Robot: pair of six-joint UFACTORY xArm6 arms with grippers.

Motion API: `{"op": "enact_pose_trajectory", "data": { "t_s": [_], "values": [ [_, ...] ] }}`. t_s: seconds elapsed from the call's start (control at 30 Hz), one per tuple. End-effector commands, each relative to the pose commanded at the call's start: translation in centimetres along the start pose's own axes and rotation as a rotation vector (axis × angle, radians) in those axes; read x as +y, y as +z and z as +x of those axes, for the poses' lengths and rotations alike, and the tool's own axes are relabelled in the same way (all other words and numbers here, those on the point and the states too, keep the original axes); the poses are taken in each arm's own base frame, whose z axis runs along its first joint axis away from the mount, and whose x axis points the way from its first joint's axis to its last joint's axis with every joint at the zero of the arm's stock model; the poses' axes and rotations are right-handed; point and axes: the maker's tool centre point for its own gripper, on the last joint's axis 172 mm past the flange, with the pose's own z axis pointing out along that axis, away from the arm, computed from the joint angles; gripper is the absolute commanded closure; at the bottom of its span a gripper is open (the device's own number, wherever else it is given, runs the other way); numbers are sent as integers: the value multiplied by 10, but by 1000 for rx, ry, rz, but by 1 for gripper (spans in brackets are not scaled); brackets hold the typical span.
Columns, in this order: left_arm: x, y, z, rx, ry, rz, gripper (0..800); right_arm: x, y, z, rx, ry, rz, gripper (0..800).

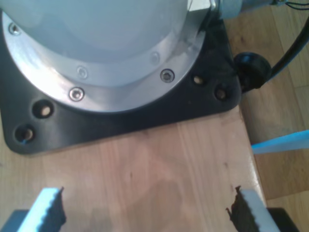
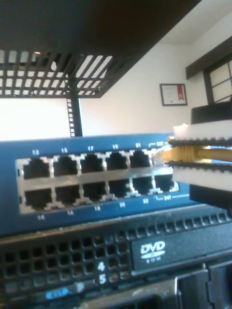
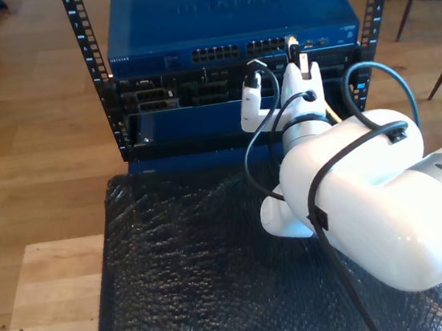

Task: Grab the cable and plug it in

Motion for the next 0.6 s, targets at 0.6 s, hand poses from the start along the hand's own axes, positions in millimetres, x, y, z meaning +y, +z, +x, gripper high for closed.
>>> {"op": "enact_pose_trajectory", "data": {
  "t_s": [0.6],
  "values": [
    [0, 0, 0, 0, 0, 0, 0, 0, 8, 5, 1, 10, -17, 800]
  ]
}}
